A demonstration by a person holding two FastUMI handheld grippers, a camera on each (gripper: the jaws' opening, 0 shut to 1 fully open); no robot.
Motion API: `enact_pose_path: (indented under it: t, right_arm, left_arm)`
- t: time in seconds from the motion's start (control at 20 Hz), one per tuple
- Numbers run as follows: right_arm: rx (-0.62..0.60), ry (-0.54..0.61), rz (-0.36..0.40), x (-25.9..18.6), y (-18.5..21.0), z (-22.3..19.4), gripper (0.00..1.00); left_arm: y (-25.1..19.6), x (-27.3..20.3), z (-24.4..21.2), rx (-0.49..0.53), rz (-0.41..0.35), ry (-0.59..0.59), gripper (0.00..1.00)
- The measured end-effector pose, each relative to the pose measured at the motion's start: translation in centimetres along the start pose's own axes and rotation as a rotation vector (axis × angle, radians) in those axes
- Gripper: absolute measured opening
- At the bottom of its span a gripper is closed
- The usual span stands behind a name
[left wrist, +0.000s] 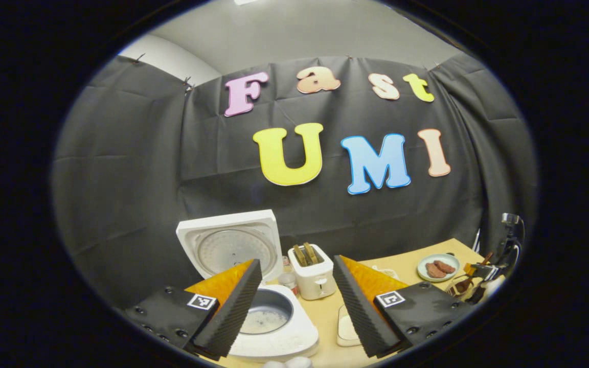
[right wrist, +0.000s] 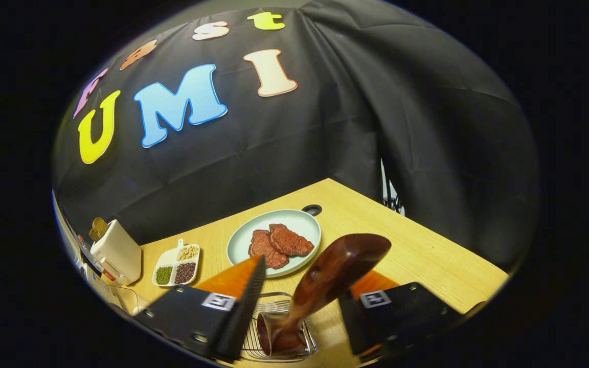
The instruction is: Close the left gripper, press the button to open the rice cooker; take a wooden spoon from the chopstick holder with the right hand, scoop a spoonful of rice and pour it into the rice cooker, then put the wooden spoon back into the chopstick holder.
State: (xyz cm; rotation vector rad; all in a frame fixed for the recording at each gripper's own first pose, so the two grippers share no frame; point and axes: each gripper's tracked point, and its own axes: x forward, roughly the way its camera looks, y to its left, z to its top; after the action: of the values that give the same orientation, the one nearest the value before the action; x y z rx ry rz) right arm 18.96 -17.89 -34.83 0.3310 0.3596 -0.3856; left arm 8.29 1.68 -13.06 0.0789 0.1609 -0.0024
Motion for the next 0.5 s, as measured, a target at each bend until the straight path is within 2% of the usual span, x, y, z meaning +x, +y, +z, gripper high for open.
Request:
enact_pose_path:
  t: [0.1, 0.15, 0.2, 0.25, 0.3, 0.4, 0.5]
  right_arm:
    - [0.007, -0.007, -0.011, 0.5, -0.3, 0.3, 0.51]
    - [0.017, 0.002, 0.014, 0.1, 0.2, 0.2, 0.31]
    - [0.028, 0.019, 0.035, 0.4, 0.7, -0.2, 0.28]
    - [0.018, 0.026, 0.023, -0.1, 0.3, 0.1, 0.24]
    - [0.004, 0.020, 0.023, 0.2, 0.3, 0.1, 0.24]
    - [-0.016, 0.013, 0.033, -0.1, 0.6, 0.3, 0.24]
    - [-0.041, 0.006, 0.036, -0.1, 0.9, 0.4, 0.24]
  left_arm:
    - [-0.1, 0.0, 0.0, 0.007, -0.001, -0.001, 0.99]
    - [-0.1, 0.0, 0.1, 0.009, -0.002, -0.001, 0.99]
    - [-0.2, 0.1, 0.0, 0.011, -0.003, -0.002, 0.99]
    - [-0.2, 0.1, 0.0, 0.013, -0.002, -0.001, 0.99]
    - [-0.3, 0.1, -0.1, 0.010, -0.003, -0.002, 0.95]
    - [-0.5, 0.0, -0.2, 0.011, -0.008, 0.000, 0.99]
    - [-0.4, -0.1, -0.1, 0.015, -0.009, -0.003, 0.98]
